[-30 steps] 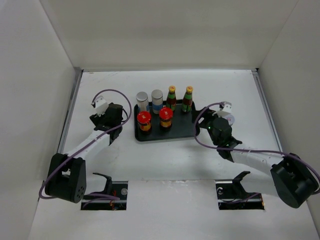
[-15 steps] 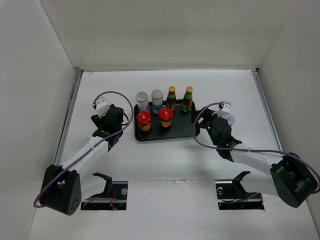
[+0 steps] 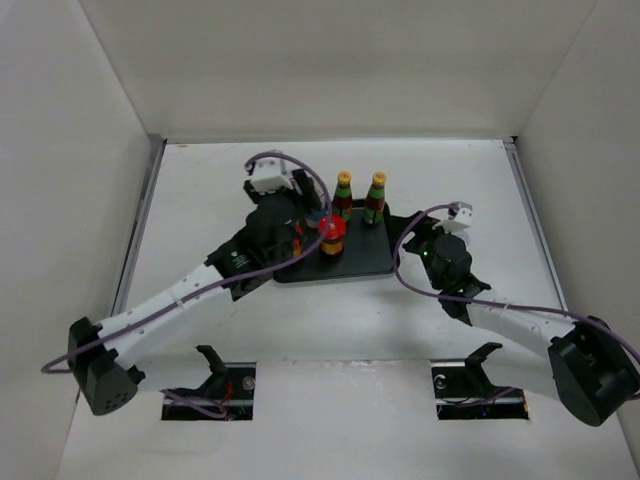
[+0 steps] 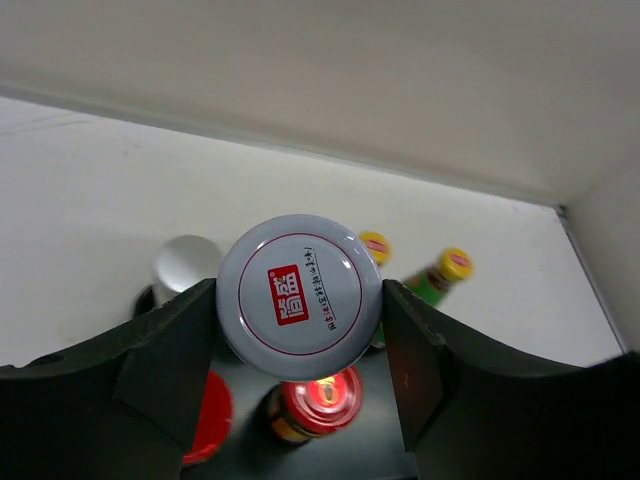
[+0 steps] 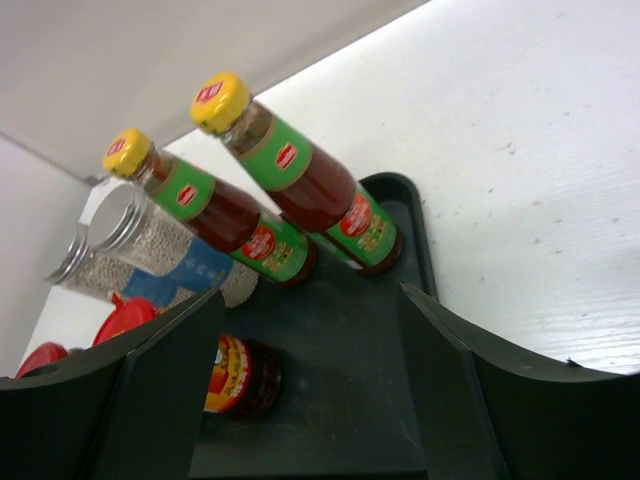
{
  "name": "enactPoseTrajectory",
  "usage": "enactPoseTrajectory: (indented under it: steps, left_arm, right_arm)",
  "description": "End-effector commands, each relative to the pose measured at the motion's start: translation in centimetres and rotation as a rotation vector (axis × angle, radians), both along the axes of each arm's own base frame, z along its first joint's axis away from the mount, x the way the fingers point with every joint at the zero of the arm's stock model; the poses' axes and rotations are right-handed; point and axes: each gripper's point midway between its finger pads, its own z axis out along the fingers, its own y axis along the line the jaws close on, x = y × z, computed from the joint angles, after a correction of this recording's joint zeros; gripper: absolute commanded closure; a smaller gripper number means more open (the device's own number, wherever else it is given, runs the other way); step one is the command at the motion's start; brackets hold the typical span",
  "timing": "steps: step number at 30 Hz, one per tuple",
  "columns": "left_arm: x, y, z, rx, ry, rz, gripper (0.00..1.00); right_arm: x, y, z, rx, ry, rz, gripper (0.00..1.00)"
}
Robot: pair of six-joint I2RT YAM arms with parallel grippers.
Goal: Organize the condiment bottles
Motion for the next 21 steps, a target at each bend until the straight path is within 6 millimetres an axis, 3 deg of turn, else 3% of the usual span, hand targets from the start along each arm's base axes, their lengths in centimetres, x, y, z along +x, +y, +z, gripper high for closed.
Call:
enactPoseTrajectory:
  steps: [1,5,10,15,21]
  left_arm:
    - [0.0,-6.1,4.1,-0.074,-0.1,-0.149,0.58]
    - [-0.4,-12.5,2.9,-0.067,-0.081,-0.295,0.58]
    - [0.4,-17.2,-1.9,0.001,-0.021,-0.354,0.58]
    - [1.7,-20.1,-7.3,0.063,0.025,-0.385,0.58]
    - [2.4,-21.5,-12.0,0.125,0.069,-0.391,0.59]
  right_arm:
    - [0.1,-1.8,1.8,0.048,-0.06,-0.069,0.24]
    - [-0.2,-3.9,2.5,0.072,-0.08,-0.131,0.24]
    - [-0.5,-6.1,2.7,0.096,-0.077,-0.192,0.24]
    - [-0.7,-6.4,2.3,0.11,-0.071,-0.196,0.24]
    - [-0.5,-6.3,1.8,0.1,-0.059,-0.197,0.24]
